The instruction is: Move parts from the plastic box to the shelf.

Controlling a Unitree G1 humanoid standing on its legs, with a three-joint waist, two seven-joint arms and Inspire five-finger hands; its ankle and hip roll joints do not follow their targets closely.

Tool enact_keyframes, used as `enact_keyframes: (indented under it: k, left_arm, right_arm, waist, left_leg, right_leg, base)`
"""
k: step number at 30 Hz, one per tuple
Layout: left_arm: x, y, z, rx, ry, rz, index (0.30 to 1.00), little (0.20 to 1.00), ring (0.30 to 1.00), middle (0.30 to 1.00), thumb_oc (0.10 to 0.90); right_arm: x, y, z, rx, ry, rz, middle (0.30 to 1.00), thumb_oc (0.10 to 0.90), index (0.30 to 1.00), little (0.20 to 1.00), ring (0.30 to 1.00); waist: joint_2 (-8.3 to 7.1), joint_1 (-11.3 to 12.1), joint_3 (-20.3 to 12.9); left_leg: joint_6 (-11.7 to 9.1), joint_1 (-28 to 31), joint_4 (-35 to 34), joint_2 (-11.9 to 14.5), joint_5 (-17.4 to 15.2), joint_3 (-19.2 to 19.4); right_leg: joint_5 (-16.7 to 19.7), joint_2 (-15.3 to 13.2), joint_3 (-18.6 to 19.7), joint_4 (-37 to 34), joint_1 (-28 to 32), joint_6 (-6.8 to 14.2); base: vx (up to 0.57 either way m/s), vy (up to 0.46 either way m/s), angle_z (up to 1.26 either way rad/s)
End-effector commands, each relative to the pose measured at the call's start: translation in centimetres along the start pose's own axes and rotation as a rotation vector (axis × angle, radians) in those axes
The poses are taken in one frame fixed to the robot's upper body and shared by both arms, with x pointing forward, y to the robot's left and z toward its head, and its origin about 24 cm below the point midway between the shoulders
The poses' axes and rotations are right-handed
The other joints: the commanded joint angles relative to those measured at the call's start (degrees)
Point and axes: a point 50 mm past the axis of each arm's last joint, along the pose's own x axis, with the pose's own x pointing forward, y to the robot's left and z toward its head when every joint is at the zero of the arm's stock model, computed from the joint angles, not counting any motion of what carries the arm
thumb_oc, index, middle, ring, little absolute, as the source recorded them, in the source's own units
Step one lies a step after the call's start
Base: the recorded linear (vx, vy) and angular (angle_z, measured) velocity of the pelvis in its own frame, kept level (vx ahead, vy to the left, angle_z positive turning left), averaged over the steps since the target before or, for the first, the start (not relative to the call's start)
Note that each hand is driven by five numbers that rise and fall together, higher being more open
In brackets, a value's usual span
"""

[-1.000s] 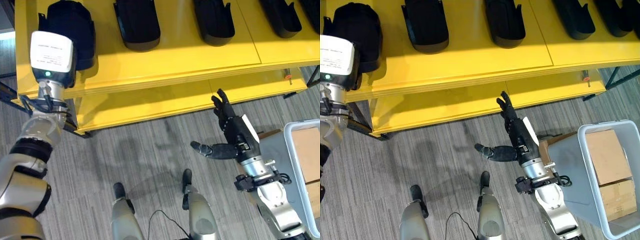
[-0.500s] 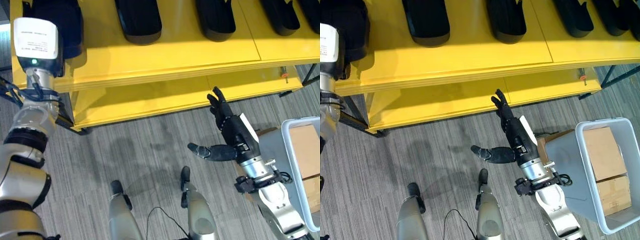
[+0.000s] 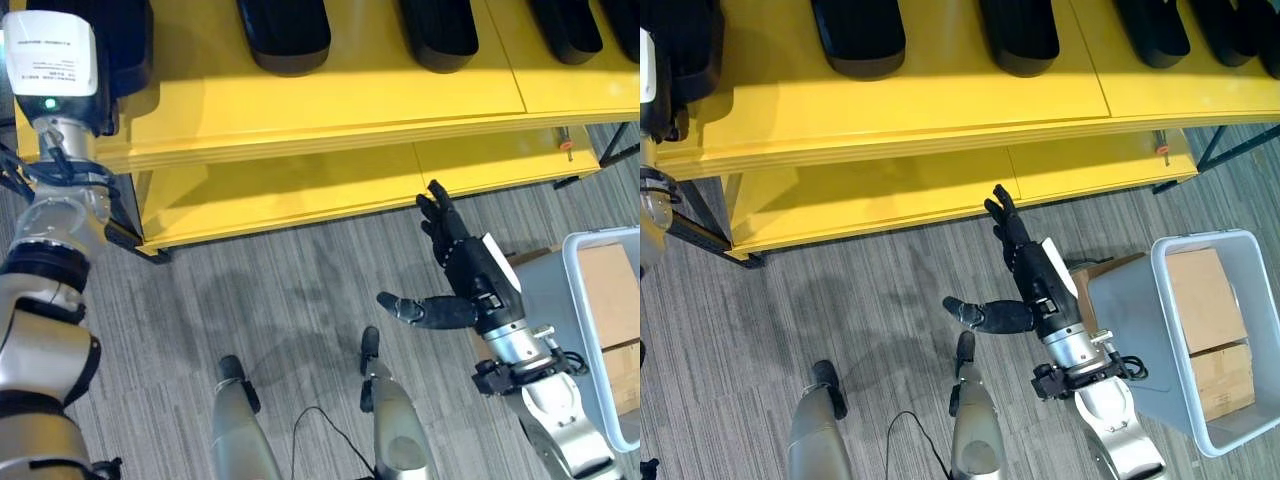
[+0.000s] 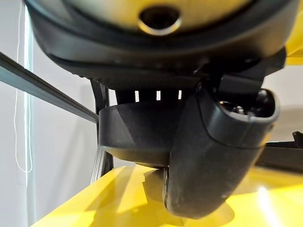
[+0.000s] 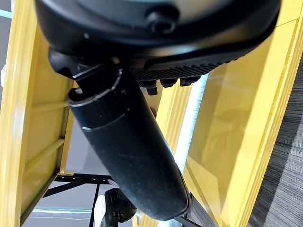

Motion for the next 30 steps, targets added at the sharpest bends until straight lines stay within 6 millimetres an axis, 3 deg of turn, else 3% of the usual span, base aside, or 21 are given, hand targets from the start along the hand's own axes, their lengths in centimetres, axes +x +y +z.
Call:
enact_keyframes:
  k: [1, 17, 19, 20, 30]
  left_arm:
    - [-0.2, 0.1, -4.2, 0.071, 0.127, -0.098, 0.3, 0.3, 0.3, 0.3, 0.4]
    - [0.9, 0.6, -3.5, 0.011, 0.165, -0.116, 0.3, 0.3, 0.3, 0.3, 0.4]
    - [1.0, 0.5, -3.0, -0.015, 0.161, -0.115, 0.915, 0.915, 0.915, 0.915, 0.839]
    - [1.1, 0.5, -2.8, -0.021, 0.155, -0.115, 1.0, 1.0, 1.0, 1.0, 0.9]
    - [1.1, 0.3, -1.9, -0.025, 0.103, -0.137, 1.0, 1.0, 1.0, 1.0, 0.9]
  right_arm:
    - [0.6, -2.1, 4.5, -0.063, -0.259, -0.057, 1.0, 0.9, 1.0, 1.0, 1.0]
    - [0.2, -2.3, 4.4, -0.083, -0.235, -0.059, 1.0, 0.9, 1.0, 1.0, 1.0]
    - [0.1, -2.4, 4.4, -0.085, -0.229, -0.06, 1.0, 0.9, 1.0, 1.0, 1.0]
    - [0.1, -2.4, 4.3, -0.086, -0.226, -0.061, 1.0, 0.9, 1.0, 1.0, 1.0]
    - [0.0, -2.6, 4.3, -0.092, -0.215, -0.055, 1.0, 0.9, 1.0, 1.0, 1.0]
  waist:
    - [-1.11, 0.7, -5.2]
    - [-0.07, -0.1, -6.2]
    - [0.0, -0.3, -6.5]
    - [0.09, -0.3, -6.6]
    - [0.6, -0.1, -7.1]
  left_leg:
    - [-0.6, 2.1, -7.4, 0.7, 4.0, 2.2]
    - [0.6, -1.2, -5.1, -0.3, 2.9, 3.1]
    - [0.6, -1.5, -4.7, -0.3, 2.8, 3.1]
    - [0.6, -1.5, -4.7, -0.3, 2.7, 3.0]
    - [0.5, -0.9, -5.1, -0.2, 2.9, 2.6]
  right_leg:
    - [-2.3, -5.9, 0.6, 2.9, 5.0, 5.5]
    - [0.0, -7.5, 1.1, 1.4, 3.4, 5.5]
    - [-0.2, -7.6, 1.1, 1.4, 3.3, 5.5]
    - [-0.2, -7.6, 1.0, 1.4, 3.3, 5.5]
    - [-0.8, -7.6, 0.9, 1.8, 3.6, 5.5]
  base:
    - [0.02, 0.045, 0.01]
    - [0.01, 0.026, -0.03]
    - [0.0, 0.0, 0.0]
    - [0.0, 0.0, 0.0]
    - [0.0, 0.0, 0.0]
